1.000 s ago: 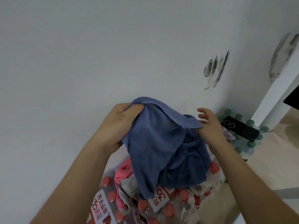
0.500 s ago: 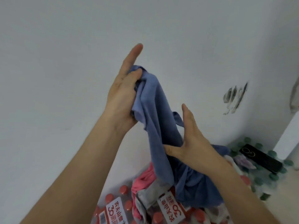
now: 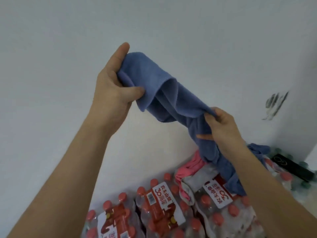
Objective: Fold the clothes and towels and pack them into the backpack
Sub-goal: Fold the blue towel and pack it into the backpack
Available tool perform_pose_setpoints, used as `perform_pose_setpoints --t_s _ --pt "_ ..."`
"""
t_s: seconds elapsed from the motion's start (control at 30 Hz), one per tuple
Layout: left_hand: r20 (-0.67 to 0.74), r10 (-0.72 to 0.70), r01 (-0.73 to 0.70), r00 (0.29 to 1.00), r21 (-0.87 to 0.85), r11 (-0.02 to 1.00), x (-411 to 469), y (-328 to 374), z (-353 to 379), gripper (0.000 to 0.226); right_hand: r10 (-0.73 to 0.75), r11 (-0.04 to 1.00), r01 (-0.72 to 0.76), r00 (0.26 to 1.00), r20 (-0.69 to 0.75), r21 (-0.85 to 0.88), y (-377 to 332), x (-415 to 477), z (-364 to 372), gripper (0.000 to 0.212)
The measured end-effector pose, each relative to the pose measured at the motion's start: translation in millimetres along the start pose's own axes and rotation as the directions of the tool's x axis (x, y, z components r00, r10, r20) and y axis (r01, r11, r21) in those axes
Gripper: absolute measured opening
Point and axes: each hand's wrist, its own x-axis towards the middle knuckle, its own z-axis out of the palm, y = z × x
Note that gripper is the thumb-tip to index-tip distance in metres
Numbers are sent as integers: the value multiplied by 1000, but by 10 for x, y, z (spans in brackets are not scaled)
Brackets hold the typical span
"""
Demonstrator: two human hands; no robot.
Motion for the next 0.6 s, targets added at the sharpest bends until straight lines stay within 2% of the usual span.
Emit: perform_pose_setpoints --t_s 0.07,0.13,0.2,0.23,0.33,0.43,0.47,0.53,0.6 --pt "94 -27 -6 995 341 940 -219 -21 -338 98 26 987 -32 999 37 160 -241 -21 136 19" --pt "154 -75 -36 985 614 788 -427 -87 -557 101 2 961 -11 999 35 277 -496 -75 302 22" --pt "154 -94 -62 984 776 627 -589 -153 -730 96 -25 918 3 998 50 396 -750 -152 471 24" --pt "132 -93 -53 987 810 585 -660 -164 -807 92 -35 893 -2 997 73 451 -860 -188 546 25" --pt "54 -49 -12 997 780 626 -818 -93 -1018 65 -56 871 -3 993 105 492 -1091 -296 699 24" --pt "0 -68 49 998 690 722 -986 30 -1198 19 -94 968 79 994 54 239 -1147 -400 748 25" --pt "-23 -87 81 996 660 747 -1044 54 -1246 16 -114 986 106 992 52 126 -1136 -427 735 25" --pt "-100 -131 165 986 570 805 -1147 47 -1338 46 -148 984 155 985 84 -88 -1098 -457 670 24" --pt "-124 -258 286 958 359 889 -1276 18 -1424 55 -156 940 179 982 104 -291 -1001 -438 609 23"
